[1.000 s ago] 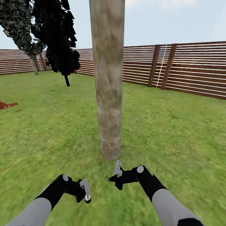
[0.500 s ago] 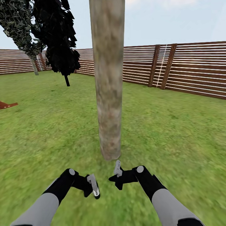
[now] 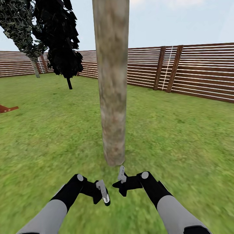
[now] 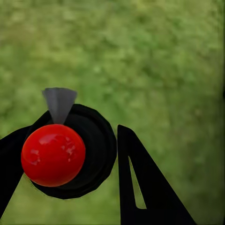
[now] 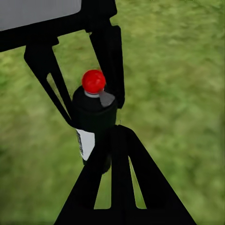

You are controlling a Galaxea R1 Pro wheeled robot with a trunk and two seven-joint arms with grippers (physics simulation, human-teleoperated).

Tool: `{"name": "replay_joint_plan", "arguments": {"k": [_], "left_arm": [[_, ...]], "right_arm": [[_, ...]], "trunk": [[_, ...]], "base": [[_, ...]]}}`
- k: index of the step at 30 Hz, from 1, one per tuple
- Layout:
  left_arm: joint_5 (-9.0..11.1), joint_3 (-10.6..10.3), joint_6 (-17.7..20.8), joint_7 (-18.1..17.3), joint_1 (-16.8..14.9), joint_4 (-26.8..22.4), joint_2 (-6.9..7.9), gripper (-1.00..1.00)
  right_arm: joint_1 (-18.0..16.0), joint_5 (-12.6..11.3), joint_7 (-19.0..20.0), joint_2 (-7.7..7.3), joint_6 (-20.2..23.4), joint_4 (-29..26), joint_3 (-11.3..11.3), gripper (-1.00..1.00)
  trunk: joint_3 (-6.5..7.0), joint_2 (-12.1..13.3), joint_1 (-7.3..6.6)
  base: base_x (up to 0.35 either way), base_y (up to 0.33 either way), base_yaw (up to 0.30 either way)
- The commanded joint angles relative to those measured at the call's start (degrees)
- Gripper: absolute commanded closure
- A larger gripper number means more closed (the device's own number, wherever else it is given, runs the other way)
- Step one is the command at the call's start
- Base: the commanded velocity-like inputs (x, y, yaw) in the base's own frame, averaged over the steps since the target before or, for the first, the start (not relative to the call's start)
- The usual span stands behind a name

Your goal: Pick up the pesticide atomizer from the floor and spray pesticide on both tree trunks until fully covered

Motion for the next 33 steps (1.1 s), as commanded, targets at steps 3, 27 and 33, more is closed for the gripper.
{"name": "replay_joint_plan", "arguments": {"k": [3, 27, 33], "left_arm": [[0.00, 0.06, 0.08, 0.05, -0.55, 0.00, -0.40, 1.00], [0.09, 0.07, 0.03, -0.04, -0.73, 0.01, -2.39, 1.00], [0.09, 0.07, 0.03, -0.05, -0.73, 0.09, -2.39, 1.00]], "right_arm": [[-0.03, 0.00, 0.00, 0.02, 0.00, -0.01, 0.00, 1.00], [-0.08, 0.00, 0.00, 0.09, 0.00, -0.35, 0.00, 1.00], [-0.09, 0.00, 0.00, 0.09, 0.00, -0.36, 0.00, 1.00]], "trunk": [[0.00, 0.00, 0.00], [0.00, 0.00, 0.00], [0.00, 0.00, 0.00]], "base": [[0.000, 0.000, 0.000], [0.000, 0.000, 0.000], [0.000, 0.000, 0.000]]}}
